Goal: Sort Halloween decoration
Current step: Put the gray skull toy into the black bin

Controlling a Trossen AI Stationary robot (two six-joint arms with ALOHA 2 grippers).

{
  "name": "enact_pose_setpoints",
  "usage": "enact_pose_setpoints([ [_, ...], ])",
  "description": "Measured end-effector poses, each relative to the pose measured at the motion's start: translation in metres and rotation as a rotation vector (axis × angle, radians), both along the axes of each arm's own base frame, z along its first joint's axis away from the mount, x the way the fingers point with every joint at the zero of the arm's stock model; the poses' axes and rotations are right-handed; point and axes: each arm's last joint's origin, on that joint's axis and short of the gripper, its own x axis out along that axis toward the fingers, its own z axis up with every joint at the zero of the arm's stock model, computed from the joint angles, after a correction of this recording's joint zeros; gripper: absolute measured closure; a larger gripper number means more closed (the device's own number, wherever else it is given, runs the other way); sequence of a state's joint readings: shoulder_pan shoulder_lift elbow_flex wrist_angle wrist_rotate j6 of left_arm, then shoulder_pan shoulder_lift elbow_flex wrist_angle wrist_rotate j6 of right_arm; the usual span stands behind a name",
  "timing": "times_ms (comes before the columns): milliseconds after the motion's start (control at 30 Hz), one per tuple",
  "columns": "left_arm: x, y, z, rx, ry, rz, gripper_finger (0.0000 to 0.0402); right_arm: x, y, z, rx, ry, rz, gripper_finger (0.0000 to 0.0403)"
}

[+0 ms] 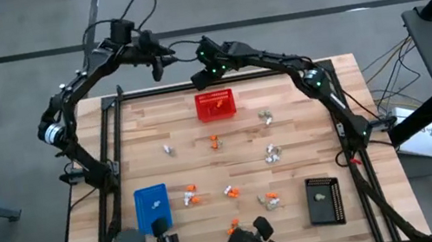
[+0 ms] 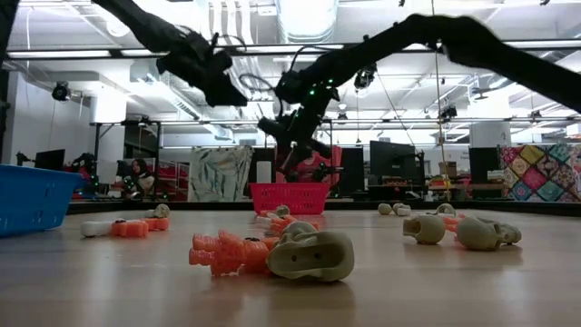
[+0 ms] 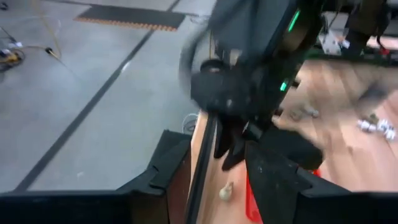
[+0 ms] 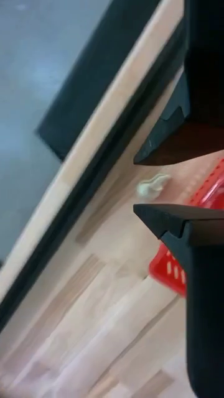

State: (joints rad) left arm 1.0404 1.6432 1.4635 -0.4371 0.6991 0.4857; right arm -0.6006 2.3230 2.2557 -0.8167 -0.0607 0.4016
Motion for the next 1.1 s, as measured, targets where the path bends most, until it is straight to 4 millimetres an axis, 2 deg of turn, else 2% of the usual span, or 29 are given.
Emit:
enact_pose_setpoints([
  [233, -0.015, -0.020, 0.034, 0.076, -0.056, 0.018, 0.0268, 0.009, -0.003, -0.012, 0.049, 0.002, -0.033, 0.0256],
  [400, -0.021, -0.030, 0.048, 0.121, -0.076, 0.014, 0.0268, 0.010, -0.004, -0.018, 0.058, 0.012, -0.060, 0.0225],
  [600, -0.022, -0.031, 0.050, 0.132, -0.078, 0.012, 0.0268, 0.012, -0.004, -0.021, 0.047, 0.007, -0.065, 0.0209],
  [867, -0.021, -0.029, 0.047, 0.124, -0.072, 0.012, 0.0268, 0.019, -0.003, -0.053, 0.079, 0.058, -0.050, 0.0208],
  [1100, -0.021, -0.029, 0.046, 0.125, -0.071, 0.011, 0.0268, 0.019, -0.002, -0.054, 0.093, 0.068, -0.052, 0.0209],
])
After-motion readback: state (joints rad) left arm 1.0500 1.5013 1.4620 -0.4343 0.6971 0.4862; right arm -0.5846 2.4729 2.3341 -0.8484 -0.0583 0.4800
